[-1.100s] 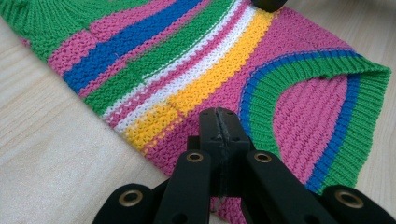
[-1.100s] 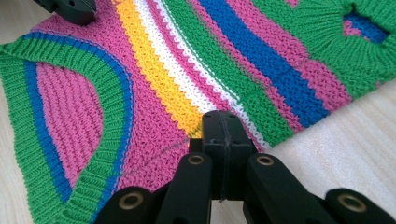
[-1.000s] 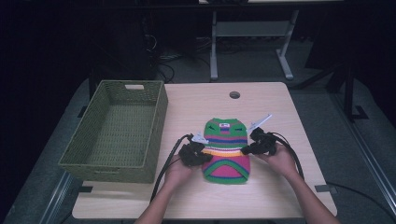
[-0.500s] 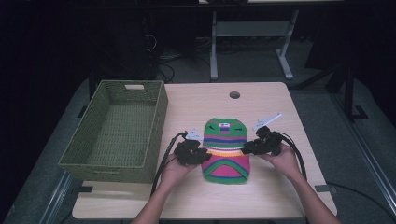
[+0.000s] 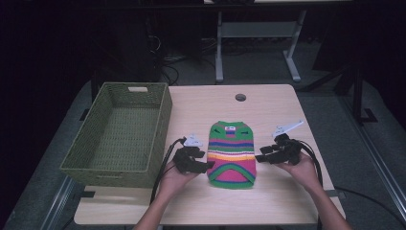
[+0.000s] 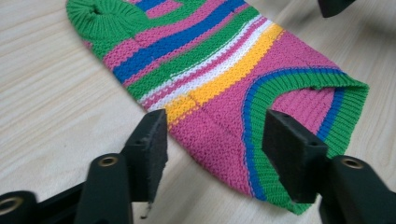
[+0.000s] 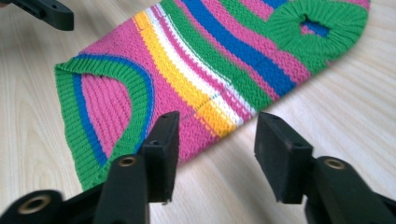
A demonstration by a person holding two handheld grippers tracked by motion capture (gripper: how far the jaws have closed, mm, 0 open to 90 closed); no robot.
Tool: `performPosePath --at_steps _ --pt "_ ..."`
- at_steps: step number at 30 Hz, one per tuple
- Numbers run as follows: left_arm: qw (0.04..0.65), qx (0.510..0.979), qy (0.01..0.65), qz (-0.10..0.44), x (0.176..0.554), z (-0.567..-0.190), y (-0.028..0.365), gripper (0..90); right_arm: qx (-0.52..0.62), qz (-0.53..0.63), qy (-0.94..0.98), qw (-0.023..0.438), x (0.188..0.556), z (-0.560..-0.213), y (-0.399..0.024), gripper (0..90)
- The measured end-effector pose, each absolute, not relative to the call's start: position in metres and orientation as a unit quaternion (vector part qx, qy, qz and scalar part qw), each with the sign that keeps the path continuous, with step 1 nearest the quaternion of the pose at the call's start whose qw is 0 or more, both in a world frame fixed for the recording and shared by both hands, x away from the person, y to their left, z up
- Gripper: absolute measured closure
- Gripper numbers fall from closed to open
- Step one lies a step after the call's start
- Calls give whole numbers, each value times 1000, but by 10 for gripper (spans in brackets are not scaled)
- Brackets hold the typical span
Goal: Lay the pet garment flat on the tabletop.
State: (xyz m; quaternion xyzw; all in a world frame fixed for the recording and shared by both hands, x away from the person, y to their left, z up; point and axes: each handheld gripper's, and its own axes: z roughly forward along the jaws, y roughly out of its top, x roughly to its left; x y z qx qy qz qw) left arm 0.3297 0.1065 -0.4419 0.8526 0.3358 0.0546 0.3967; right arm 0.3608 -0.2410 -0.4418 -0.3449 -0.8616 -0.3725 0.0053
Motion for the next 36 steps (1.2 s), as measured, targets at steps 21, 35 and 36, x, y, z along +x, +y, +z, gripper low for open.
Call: performPosePath --at_steps 21,35,36 --pt "391 851 344 64 318 -443 118 263 -361 -374 -854 -6 339 -442 -267 381" --pt "387 854 340 69 307 -444 125 250 -379 -377 -845 -19 323 -448 -291 355" --pt "387 853 343 67 305 -444 125 250 -382 -377 -843 -17 321 -448 -292 353"
